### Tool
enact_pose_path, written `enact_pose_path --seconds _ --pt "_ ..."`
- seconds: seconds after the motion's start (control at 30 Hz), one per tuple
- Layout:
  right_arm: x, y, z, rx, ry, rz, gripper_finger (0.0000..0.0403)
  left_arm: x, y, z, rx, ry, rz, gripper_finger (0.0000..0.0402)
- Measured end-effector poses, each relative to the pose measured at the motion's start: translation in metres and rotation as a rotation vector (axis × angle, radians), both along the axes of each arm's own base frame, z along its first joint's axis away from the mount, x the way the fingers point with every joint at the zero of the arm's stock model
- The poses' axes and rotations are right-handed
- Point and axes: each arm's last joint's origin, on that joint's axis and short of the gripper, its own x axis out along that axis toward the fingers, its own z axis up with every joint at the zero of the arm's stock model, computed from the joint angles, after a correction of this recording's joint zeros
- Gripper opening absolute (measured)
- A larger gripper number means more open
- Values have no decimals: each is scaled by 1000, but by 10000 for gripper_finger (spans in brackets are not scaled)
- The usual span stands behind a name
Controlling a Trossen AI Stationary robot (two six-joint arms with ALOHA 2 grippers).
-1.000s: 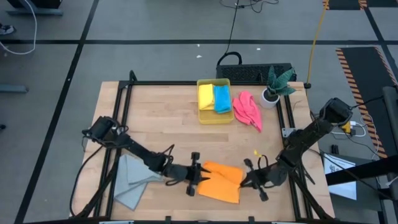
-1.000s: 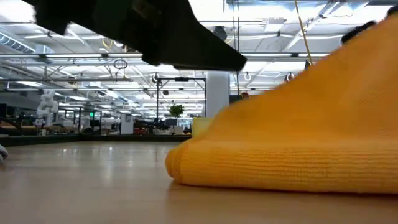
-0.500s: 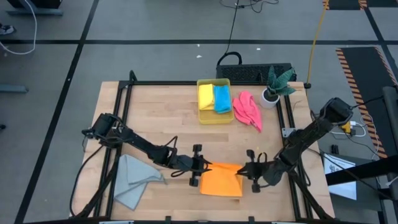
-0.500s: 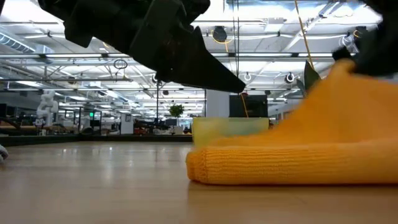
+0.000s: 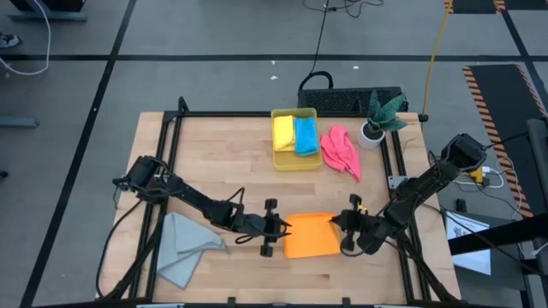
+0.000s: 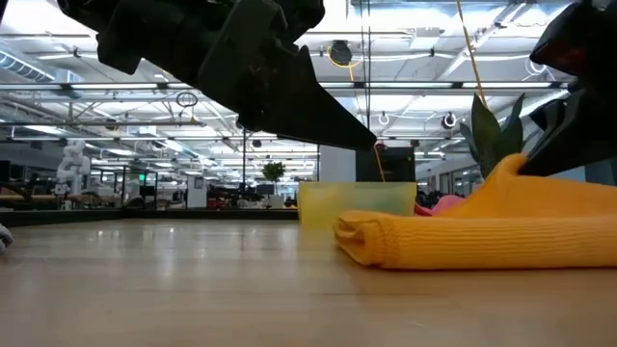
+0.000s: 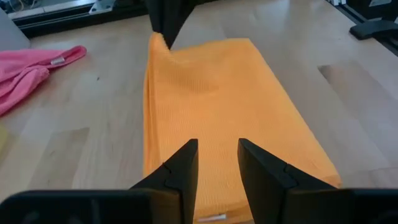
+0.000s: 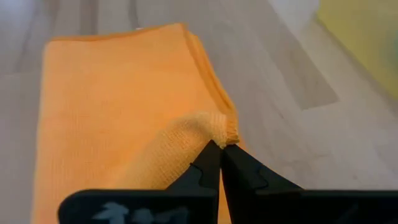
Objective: Fold microfiber towels
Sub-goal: Fold the orange microfiber towel
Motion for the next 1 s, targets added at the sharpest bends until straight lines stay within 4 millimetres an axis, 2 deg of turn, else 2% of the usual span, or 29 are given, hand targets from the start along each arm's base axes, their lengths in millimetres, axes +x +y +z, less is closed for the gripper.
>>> enact_pose_path --seconds 0.2,0.43,0.53,0.7,1.0 --pt "2 3 1 32 8 43 0 4 7 -6 -35 -3 38 115" --pt "2 3 1 34 4 45 0 17 39 -39 -150 78 127 115" --pt "2 3 1 35 3 45 0 18 46 -44 -218 105 145 115" --pt "2 4 1 50 18 59 0 15 46 -48 -252 170 131 115" --pt "2 4 1 62 31 74 0 13 37 -44 -300 189 70 115"
